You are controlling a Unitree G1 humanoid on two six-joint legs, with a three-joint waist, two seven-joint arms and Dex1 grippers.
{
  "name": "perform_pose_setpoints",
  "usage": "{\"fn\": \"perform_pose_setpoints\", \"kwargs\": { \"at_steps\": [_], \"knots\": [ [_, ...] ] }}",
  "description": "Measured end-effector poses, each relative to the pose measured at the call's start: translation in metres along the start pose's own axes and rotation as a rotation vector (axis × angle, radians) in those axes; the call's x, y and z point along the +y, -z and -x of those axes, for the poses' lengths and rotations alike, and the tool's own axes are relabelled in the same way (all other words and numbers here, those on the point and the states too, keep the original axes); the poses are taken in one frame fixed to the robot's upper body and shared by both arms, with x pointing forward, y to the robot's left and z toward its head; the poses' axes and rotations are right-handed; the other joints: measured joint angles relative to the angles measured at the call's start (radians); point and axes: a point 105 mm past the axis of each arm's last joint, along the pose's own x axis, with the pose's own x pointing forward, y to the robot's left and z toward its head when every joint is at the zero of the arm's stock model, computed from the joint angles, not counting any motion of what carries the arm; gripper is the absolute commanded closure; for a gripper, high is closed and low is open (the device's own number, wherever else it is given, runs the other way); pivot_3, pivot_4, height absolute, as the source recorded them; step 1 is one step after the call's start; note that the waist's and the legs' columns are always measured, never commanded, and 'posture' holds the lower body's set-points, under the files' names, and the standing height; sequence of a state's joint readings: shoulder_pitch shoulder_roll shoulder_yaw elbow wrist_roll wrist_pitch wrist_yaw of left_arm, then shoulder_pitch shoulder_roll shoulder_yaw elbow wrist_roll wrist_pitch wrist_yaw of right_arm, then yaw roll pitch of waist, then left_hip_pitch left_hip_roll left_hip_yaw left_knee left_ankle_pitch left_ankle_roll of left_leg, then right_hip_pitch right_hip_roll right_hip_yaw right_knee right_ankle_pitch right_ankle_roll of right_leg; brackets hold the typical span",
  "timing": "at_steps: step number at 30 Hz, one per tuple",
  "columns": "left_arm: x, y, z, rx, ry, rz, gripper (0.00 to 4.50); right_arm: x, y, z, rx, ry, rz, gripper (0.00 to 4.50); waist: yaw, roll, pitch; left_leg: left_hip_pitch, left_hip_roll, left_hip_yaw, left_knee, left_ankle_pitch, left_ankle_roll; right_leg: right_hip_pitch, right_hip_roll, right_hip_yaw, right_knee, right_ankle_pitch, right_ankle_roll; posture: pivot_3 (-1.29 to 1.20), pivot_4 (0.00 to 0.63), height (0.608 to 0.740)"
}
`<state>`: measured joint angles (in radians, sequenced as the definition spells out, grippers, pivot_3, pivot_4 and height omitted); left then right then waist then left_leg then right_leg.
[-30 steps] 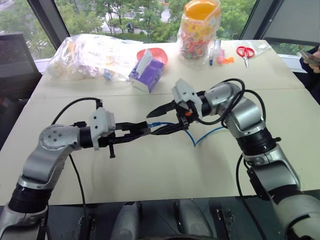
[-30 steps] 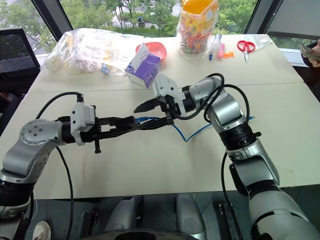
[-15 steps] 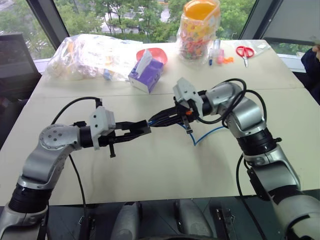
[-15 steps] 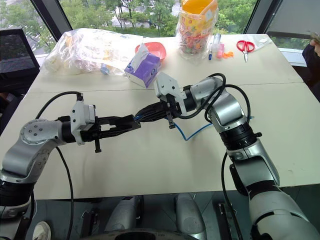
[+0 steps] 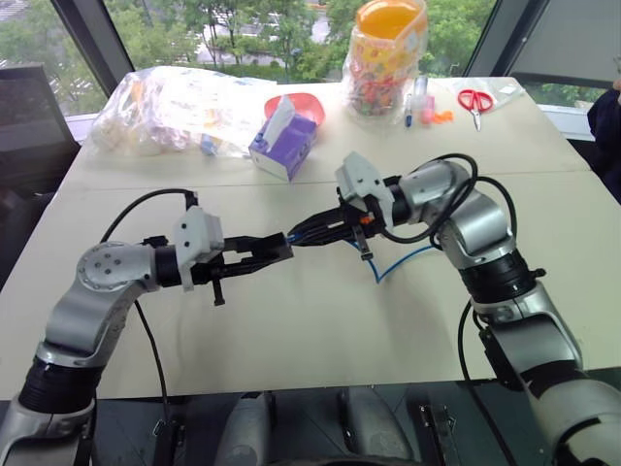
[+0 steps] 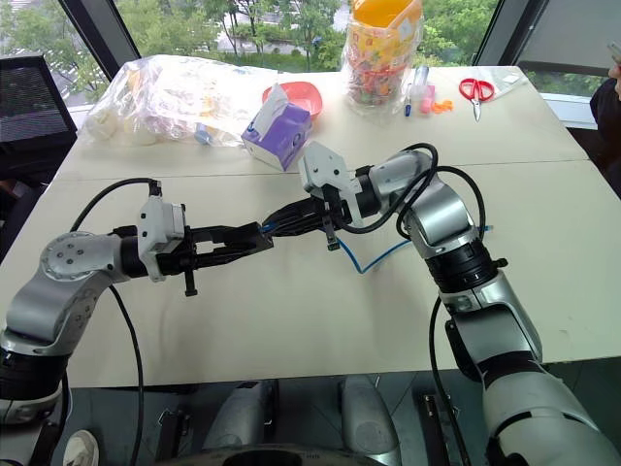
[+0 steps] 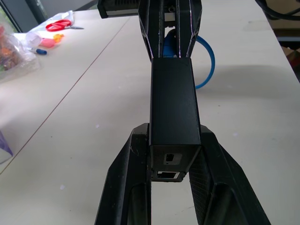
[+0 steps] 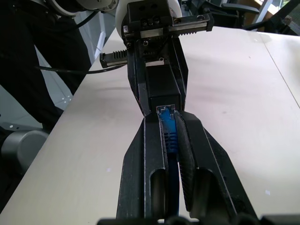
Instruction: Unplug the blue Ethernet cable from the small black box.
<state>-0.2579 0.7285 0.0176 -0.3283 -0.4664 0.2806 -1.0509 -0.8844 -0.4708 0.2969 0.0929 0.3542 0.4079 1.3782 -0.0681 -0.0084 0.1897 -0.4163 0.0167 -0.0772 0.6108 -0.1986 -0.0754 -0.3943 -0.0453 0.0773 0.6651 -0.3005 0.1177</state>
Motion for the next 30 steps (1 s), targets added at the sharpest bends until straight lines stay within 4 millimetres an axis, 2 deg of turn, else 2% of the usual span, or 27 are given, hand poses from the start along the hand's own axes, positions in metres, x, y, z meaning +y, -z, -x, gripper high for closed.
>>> {"fn": "perform_pose_setpoints", "kwargs": {
  "at_steps": [6, 10, 15, 18, 21, 25, 30],
  "knots": [
    [-0.002, 0.006, 0.004, 0.012, -0.025, 0.015, 4.01, -0.004, 0.006, -0.001, 0.005, -0.007, -0.015, 4.48, 0.0, 0.0, 0.0, 0.0, 0.0, 0.0, 0.0, 0.0, 0.0, 0.0, 0.0, 0.0, 0.0, 0.0, 0.0, 0.0, 0.15, 0.74],
    [-0.004, 0.004, 0.008, 0.01, -0.025, -0.012, 4.01, -0.018, 0.021, 0.017, 0.073, 0.081, -0.049, 4.48, 0.006, 0.0, 0.0, 0.0, 0.0, 0.0, 0.0, 0.0, 0.0, 0.001, -0.001, 0.0, 0.0, 0.0, 0.0, 0.0, 0.15, 0.74],
    [-0.004, 0.001, 0.009, 0.01, -0.025, -0.042, 4.01, -0.03, 0.04, 0.029, 0.149, 0.154, -0.023, 4.48, 0.004, 0.0, 0.0, 0.0, 0.0, 0.0, 0.0, 0.0, 0.0, 0.0, 0.0, 0.0, 0.0, 0.0, 0.0, 0.0, 0.15, 0.74],
    [-0.002, 0.001, 0.01, 0.018, -0.036, -0.049, 4.01, -0.038, 0.045, 0.034, 0.149, 0.192, -0.04, 4.48, -0.001, 0.0, 0.0, 0.0, 0.0, 0.0, 0.0, 0.0, 0.0, 0.0, 0.0, 0.0, 0.0, 0.0, 0.0, 0.0, 0.15, 0.74],
    [0.0, 0.001, 0.009, 0.017, -0.054, -0.048, 4.01, -0.054, 0.048, 0.044, 0.141, 0.292, -0.062, 4.48, 0.0, 0.0, 0.0, 0.0, 0.0, 0.0, 0.0, 0.0, 0.0, 0.0, 0.0, 0.0, 0.0, 0.0, 0.0, 0.0, 0.15, 0.74],
    [0.008, 0.004, 0.007, 0.01, -0.105, -0.04, 4.01, -0.085, 0.058, 0.064, 0.079, 0.52, -0.177, 4.48, 0.0, 0.0, 0.0, 0.0, 0.0, 0.0, 0.0, 0.0, 0.0, 0.0, 0.0, 0.0, 0.0, 0.0, 0.0, 0.0, 0.15, 0.74],
    [0.017, 0.01, -0.002, -0.002, -0.138, -0.012, 4.01, -0.101, 0.093, 0.091, 0.147, 0.77, -0.28, 4.48, 0.002, 0.0, 0.0, 0.0, -0.001, 0.0, 0.0, 0.0, 0.0, 0.001, -0.001, 0.0, 0.0, 0.0, 0.0, 0.0, 0.15, 0.74]
  ]
}}
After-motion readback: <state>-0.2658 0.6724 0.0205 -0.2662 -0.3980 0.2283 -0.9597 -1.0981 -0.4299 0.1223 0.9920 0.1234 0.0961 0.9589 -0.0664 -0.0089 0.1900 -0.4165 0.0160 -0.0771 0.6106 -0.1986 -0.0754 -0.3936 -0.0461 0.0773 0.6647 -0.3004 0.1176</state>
